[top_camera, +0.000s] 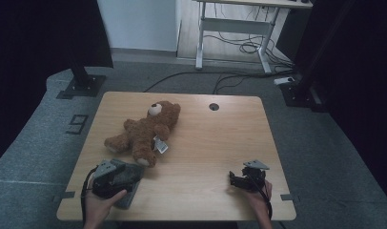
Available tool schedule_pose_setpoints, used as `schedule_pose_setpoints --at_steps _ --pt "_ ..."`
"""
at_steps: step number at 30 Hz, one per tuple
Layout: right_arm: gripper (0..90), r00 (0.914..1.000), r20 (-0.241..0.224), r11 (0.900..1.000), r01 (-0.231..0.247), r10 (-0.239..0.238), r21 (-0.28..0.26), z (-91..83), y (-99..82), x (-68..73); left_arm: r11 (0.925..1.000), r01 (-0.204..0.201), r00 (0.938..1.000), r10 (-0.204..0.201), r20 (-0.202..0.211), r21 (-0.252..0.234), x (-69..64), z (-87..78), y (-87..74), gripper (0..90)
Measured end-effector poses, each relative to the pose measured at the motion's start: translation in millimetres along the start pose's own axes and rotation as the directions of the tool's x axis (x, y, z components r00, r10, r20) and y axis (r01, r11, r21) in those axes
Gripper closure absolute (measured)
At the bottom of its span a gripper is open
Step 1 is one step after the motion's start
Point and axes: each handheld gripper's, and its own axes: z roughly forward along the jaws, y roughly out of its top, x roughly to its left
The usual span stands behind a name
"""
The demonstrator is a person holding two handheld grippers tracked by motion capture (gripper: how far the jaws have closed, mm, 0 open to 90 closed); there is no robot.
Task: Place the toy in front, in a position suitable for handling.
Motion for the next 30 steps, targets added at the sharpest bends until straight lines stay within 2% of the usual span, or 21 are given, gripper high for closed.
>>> schedule_pose_setpoints --at_steps 6,7,10,13,14,16,20,23,24,25,26,27,28,29,30 --pt "16.1 0.9999 -0.013 1.0000 0.005 -0.005 -0.005 -0.5 -0.2 -1.0 1.0000 0.003 1.0000 -0.003 0.008 -0.008 -3.0 2.8 3.4 24.2" --pt "20.4 0.9989 -0.047 0.9996 -0.011 0.010 -0.024 -1.7 0.2 -2.3 1.0000 -0.002 1.0000 0.002 0.007 -0.004 -3.8 3.8 5.3 24.0" --pt "21.5 0.9985 -0.054 0.9984 0.009 -0.012 -0.056 -3.8 4.2 -1.6 1.0000 0.000 1.0000 0.000 0.004 -0.004 -5.0 3.2 10.3 23.7" --pt "21.1 0.9954 -0.092 0.9942 0.013 -0.023 -0.107 -6.5 14.7 2.5 0.9999 0.001 0.9999 -0.001 -0.010 -0.014 -5.4 3.1 17.9 22.9" --pt "21.1 0.9954 -0.092 0.9942 0.013 -0.023 -0.107 -6.5 14.7 2.5 0.9999 0.001 0.9999 -0.001 -0.010 -0.014 -5.4 3.1 17.9 22.8" --pt "21.0 0.9910 -0.127 0.9885 0.022 -0.041 -0.150 -5.8 27.9 11.2 0.9995 0.016 0.9997 -0.016 -0.015 -0.029 -6.2 7.7 25.1 22.2" --pt "20.9 0.9804 -0.179 0.9781 0.045 -0.082 -0.203 -4.3 52.4 32.0 0.9998 0.013 0.9997 -0.013 -0.021 -0.014 -8.1 18.2 31.5 19.2" --pt "21.2 0.9726 -0.209 0.9731 0.054 -0.102 -0.224 -2.8 70.4 47.7 0.9997 0.024 0.9988 -0.024 -0.042 0.008 -5.8 31.3 35.5 17.5" --pt "21.2 0.9726 -0.209 0.9731 0.054 -0.102 -0.224 -2.8 70.4 47.7 0.9997 0.024 0.9988 -0.024 -0.042 0.008 -5.8 31.3 35.5 16.9" --pt "21.2 0.9619 -0.250 0.9711 0.050 -0.110 -0.233 -0.3 86.3 61.5 0.9993 0.035 0.9983 -0.034 -0.047 0.013 -3.3 36.9 37.0 16.4" --pt "21.2 0.9619 -0.250 0.9711 0.050 -0.110 -0.233 -0.3 86.3 61.5 0.9993 0.035 0.9983 -0.034 -0.047 0.013 -3.3 36.9 37.0 15.9" --pt "21.1 0.9550 -0.266 0.9680 0.067 -0.132 -0.242 2.3 100.7 74.4 0.9989 0.042 0.9981 -0.041 -0.045 0.020 -1.4 41.0 38.0 15.6" --pt "21.1 0.9550 -0.266 0.9680 0.067 -0.132 -0.242 2.3 100.7 74.4 0.9987 0.045 0.9980 -0.044 -0.044 0.023 0.2 44.1 38.8 15.6" --pt "21.1 0.9479 -0.288 0.9657 0.062 -0.136 -0.252 5.8 114.3 85.5 0.9984 0.047 0.9975 -0.045 -0.054 0.032 3.0 49.2 40.0 15.7" --pt "21.1 0.9443 -0.299 0.9652 0.060 -0.138 -0.255 7.5 118.8 89.5 0.9981 0.047 0.9971 -0.045 -0.062 0.040 4.9 52.0 40.7 15.9"
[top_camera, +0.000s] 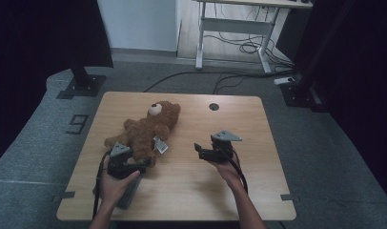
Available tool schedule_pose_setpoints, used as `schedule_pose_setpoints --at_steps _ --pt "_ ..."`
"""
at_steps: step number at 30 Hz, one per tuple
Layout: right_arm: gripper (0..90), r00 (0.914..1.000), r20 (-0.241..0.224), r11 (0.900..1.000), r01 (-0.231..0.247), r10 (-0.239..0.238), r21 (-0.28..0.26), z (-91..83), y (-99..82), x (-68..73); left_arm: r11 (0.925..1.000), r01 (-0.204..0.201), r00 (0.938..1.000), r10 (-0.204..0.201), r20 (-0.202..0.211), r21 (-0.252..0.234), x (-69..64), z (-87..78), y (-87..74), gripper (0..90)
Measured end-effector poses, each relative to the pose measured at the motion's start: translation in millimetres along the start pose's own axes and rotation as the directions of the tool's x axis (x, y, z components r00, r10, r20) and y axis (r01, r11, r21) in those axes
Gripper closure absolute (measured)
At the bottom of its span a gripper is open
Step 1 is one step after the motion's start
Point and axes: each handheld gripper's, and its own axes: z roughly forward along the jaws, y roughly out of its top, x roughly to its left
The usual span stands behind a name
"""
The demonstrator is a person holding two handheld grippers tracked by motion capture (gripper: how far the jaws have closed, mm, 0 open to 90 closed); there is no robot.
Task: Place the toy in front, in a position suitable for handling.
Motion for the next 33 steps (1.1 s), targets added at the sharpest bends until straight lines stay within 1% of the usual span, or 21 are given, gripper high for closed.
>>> schedule_pose_setpoints --at_steps 4,7,8,9,10,11,14,15,16,17,20,21,22,23,24,27,28,29,30,31,33 --pt "20.9 0.9990 -0.044 1.0000 0.009 -0.009 -0.002 20.4 15.4 12.7 0.9999 0.013 0.9999 -0.013 0.004 0.010 5.3 8.9 2.9 15.9" --pt "20.6 0.9971 -0.076 1.0000 -0.005 0.005 0.001 30.3 18.5 17.5 0.9999 0.010 0.9999 -0.010 0.010 0.013 5.1 11.3 4.5 15.8" --pt "20.6 0.9971 -0.076 1.0000 -0.005 0.005 0.001 30.3 18.5 17.5 0.9999 0.004 1.0000 -0.004 0.008 0.015 4.3 12.9 5.2 15.8" --pt "20.5 0.9962 -0.086 1.0000 -0.007 0.007 0.003 34.0 18.7 19.7 0.9998 -0.003 1.0000 0.003 0.005 0.017 4.0 14.1 5.7 15.6" --pt "20.4 0.9956 -0.093 1.0000 -0.006 0.007 0.005 36.8 18.7 21.7 0.9997 -0.010 0.9999 0.010 0.001 0.022 3.7 15.8 6.2 15.5" --pt "19.8 0.9942 -0.108 0.9999 0.003 -0.001 0.014 43.2 18.8 26.8 0.9996 -0.013 0.9999 0.013 -0.003 0.026 4.0 17.3 6.8 15.3" --pt "19.4 0.9925 -0.122 0.9998 0.009 -0.007 0.016 48.3 19.6 31.0 0.9997 -0.011 0.9999 0.011 -0.004 0.023 5.4 18.4 7.6 15.3" --pt "18.0 0.9916 -0.129 0.9999 0.007 -0.005 0.011 55.0 21.5 35.9 0.9998 -0.001 1.0000 0.001 -0.001 0.019 7.3 19.3 8.4 15.4" --pt "18.0 0.9916 -0.129 0.9999 0.007 -0.005 0.011 55.0 21.5 35.9 0.9998 -0.001 1.0000 0.001 -0.001 0.019 7.3 19.3 8.4 15.3" --pt "17.4 0.9879 -0.155 1.0000 0.001 0.000 0.008 62.7 23.9 40.5 0.9999 -0.001 1.0000 0.001 -0.002 0.017 7.9 19.9 8.4 15.3" --pt "15.6 0.9831 -0.183 0.9999 0.007 -0.005 0.008 74.2 28.0 49.1 0.9999 -0.001 1.0000 0.001 -0.004 0.015 9.0 20.2 8.8 15.1" --pt "15.2 0.9819 -0.189 0.9998 0.012 -0.009 0.014 77.8 29.5 52.2 1.0000 0.006 0.9999 -0.006 -0.011 -0.004 8.4 18.0 10.2 15.0" --pt "15.2 0.9819 -0.189 0.9998 0.012 -0.009 0.014 77.8 29.5 52.2 1.0000 0.006 0.9999 -0.006 -0.011 -0.004 8.4 18.0 10.2 15.1" --pt "15.0 0.9799 -0.198 0.9996 0.025 -0.022 0.014 85.0 32.1 58.3 0.9998 -0.013 0.9995 0.013 -0.029 -0.016 5.8 15.1 13.0 15.1" --pt "15.0 0.9791 -0.202 0.9996 0.026 -0.023 0.011 87.6 32.7 60.4 0.9998 -0.016 0.9993 0.016 -0.034 -0.014 5.1 15.5 14.0 15.1" --pt "14.8 0.9772 -0.212 0.9991 0.024 -0.016 0.034 100.2 35.0 66.8 1.0000 0.000 0.9998 0.000 -0.018 0.001 7.3 21.7 12.8 15.0" --pt "14.8 0.9779 -0.208 0.9988 0.028 -0.019 0.040 102.9 35.4 68.2 1.0000 0.000 0.9998 0.000 -0.018 0.001 7.3 21.7 12.8 14.8" --pt "15.1 0.9790 -0.203 0.9984 0.032 -0.022 0.047 107.1 36.0 70.3 0.9999 -0.001 0.9997 0.001 -0.024 0.017 8.3 27.2 10.5 14.7" --pt "15.8 0.9790 -0.203 0.9982 0.032 -0.021 0.051 109.3 36.3 71.3 0.9999 -0.001 0.9997 0.001 -0.024 0.017 8.3 27.2 10.5 14.7" --pt "17.3 0.9799 -0.198 0.9983 0.031 -0.020 0.050 112.4 36.6 72.5 0.9996 0.003 0.9996 -0.002 -0.027 0.029 9.9 31.3 8.3 14.7" --pt "22.4 0.9819 -0.189 0.9984 0.027 -0.018 0.049 116.5 36.6 73.0 0.9992 -0.001 0.9995 0.002 -0.031 0.039 10.9 34.1 6.4 15.2"
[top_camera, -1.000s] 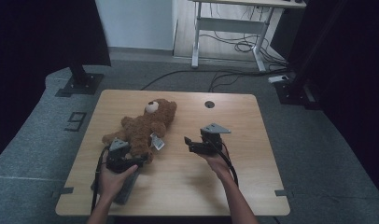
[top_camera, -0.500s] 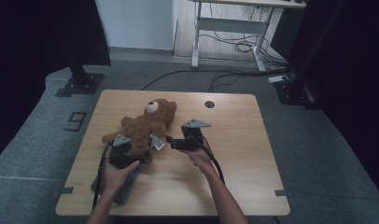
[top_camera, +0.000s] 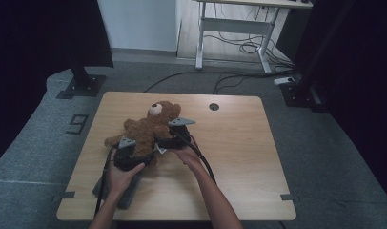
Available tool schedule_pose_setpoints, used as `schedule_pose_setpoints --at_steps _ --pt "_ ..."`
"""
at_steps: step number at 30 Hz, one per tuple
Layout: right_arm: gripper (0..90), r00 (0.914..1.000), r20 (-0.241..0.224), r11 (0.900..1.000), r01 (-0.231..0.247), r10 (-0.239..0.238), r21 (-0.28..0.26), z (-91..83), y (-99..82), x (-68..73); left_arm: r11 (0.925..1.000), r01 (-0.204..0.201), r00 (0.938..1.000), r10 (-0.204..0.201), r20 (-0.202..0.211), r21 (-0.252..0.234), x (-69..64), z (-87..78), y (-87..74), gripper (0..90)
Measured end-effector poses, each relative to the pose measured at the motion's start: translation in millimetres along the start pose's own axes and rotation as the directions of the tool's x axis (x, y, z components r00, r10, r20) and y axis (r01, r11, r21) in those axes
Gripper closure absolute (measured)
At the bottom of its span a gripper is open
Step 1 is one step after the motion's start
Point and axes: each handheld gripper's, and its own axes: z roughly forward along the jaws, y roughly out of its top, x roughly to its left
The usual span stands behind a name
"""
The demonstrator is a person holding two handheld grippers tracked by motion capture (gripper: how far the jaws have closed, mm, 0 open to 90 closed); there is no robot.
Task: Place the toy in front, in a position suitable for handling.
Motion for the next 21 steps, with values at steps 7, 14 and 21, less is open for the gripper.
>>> schedule_pose_setpoints --at_steps 7,14,21 --pt "62.4 0.9993 0.024 0.9996 0.030 -0.030 0.002 5.7 -2.6 -5.7 0.9993 -0.038 0.9986 0.038 -0.036 0.005 1.9 0.8 -3.6 38.1" --pt "72.0 0.9995 -0.030 0.9996 -0.006 0.005 -0.028 2.1 -0.9 -13.0 0.9988 -0.036 0.9988 0.035 -0.035 -0.032 8.0 -1.8 -6.6 61.3" --pt "74.0 0.9974 -0.060 0.9923 -0.046 0.039 -0.115 -3.5 4.7 -12.5 0.9953 -0.016 0.9980 0.010 -0.063 -0.095 13.1 -9.9 -4.8 68.3"
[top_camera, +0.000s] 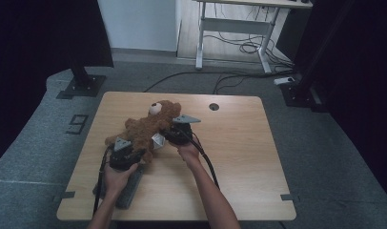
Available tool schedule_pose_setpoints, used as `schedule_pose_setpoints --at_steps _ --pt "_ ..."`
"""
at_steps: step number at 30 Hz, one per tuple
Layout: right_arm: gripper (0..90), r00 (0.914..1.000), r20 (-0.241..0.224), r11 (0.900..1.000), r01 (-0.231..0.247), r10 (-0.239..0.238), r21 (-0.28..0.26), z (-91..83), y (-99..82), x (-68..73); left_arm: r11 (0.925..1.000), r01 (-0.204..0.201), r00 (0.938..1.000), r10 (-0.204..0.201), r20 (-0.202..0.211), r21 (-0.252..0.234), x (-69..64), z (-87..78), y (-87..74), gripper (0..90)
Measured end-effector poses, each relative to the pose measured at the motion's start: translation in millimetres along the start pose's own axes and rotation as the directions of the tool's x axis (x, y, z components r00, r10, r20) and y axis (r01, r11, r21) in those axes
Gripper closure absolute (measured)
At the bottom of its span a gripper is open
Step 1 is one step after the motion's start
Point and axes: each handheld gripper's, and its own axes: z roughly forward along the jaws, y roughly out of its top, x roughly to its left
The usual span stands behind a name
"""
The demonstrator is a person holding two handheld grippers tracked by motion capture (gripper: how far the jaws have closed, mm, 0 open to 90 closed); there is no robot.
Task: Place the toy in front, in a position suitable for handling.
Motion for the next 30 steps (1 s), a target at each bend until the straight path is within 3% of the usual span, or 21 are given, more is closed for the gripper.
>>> schedule_pose_setpoints --at_steps 1,3,6,7,8,9,11,13,14,16,19,21,24,25,27,30 --pt "74.7 0.9996 -0.011 0.9984 -0.026 0.025 -0.051 -8.1 8.0 1.4 0.9992 0.026 0.9996 -0.025 0.011 -0.032 3.0 -6.8 4.5 70.8" --pt "75.2 0.9991 -0.033 0.9927 -0.032 0.029 -0.117 -23.2 20.3 5.7 0.9980 0.025 0.9994 -0.024 0.025 -0.058 1.7 -12.4 10.0 72.2" --pt "75.3 0.9980 -0.057 0.9798 0.014 -0.026 -0.199 -51.6 37.6 16.4 0.9961 0.006 0.9997 -0.004 0.025 -0.088 -4.2 -18.0 17.5 73.3" --pt "75.3 0.9980 -0.057 0.9798 0.014 -0.026 -0.199 -51.6 37.6 16.4 0.9950 -0.003 0.9995 0.006 0.033 -0.100 -8.4 -20.1 22.4 73.3" --pt "75.3 0.9952 -0.050 0.9675 0.069 -0.084 -0.243 -75.7 46.3 25.5 0.9937 -0.008 0.9991 0.013 0.040 -0.112 -12.3 -20.8 25.8 73.7" --pt "75.3 0.9952 -0.050 0.9675 0.069 -0.084 -0.243 -75.7 46.3 25.5 0.9929 -0.021 0.9985 0.027 0.047 -0.117 -16.4 -20.7 29.0 73.7" --pt "75.2 0.9908 -0.024 0.9559 0.122 -0.133 -0.267 -102.5 48.0 30.8 0.9911 -0.050 0.9969 0.057 0.054 -0.124 -27.0 -18.7 37.0 73.8" --pt "75.1 0.9877 0.005 0.9518 0.152 -0.156 -0.266 -117.8 43.5 29.8 0.9900 -0.067 0.9949 0.076 0.066 -0.124 -32.4 -17.3 42.1 73.8" --pt "75.1 0.9877 0.005 0.9518 0.152 -0.156 -0.266 -117.8 43.5 29.8 0.9900 -0.067 0.9949 0.076 0.066 -0.124 -32.4 -17.3 42.1 73.8" --pt "75.0 0.9877 0.027 0.9467 0.155 -0.154 -0.282 -138.3 32.3 23.7 0.9885 -0.089 0.9907 0.101 0.092 -0.122 -39.0 -14.3 48.4 73.8" --pt "75.0 0.9897 0.029 0.9462 0.143 -0.140 -0.290 -147.8 24.0 19.8 0.9881 -0.117 0.9860 0.127 0.108 -0.100 -45.8 -9.2 51.3 74.1" --pt "74.9 0.9933 0.040 0.9479 0.115 -0.108 -0.297 -160.9 6.5 14.4 0.9866 -0.140 0.9822 0.149 0.114 -0.083 -53.3 -4.4 51.3 74.2" --pt "74.8 0.9931 0.057 0.9487 0.115 -0.103 -0.295 -167.6 -4.6 11.4 0.9844 -0.164 0.9771 0.171 0.127 -0.063 -61.2 2.1 47.7 74.2" --pt "74.6 0.9940 0.065 0.9534 0.103 -0.088 -0.284 -171.6 -15.8 6.6 0.9833 -0.177 0.9744 0.181 0.133 -0.043 -65.6 8.1 43.4 74.2" --pt "74.6 0.9941 0.069 0.9556 0.100 -0.083 -0.278 -172.3 -20.1 4.7 0.9821 -0.187 0.9722 0.188 0.140 -0.023 -67.8 11.9 40.7 74.1" --pt "74.3 0.9955 0.081 0.9691 0.067 -0.049 -0.237 -173.1 -43.9 -5.9 0.9794 -0.201 0.9694 0.197 0.147 0.016 -72.1 22.8 33.2 73.9"
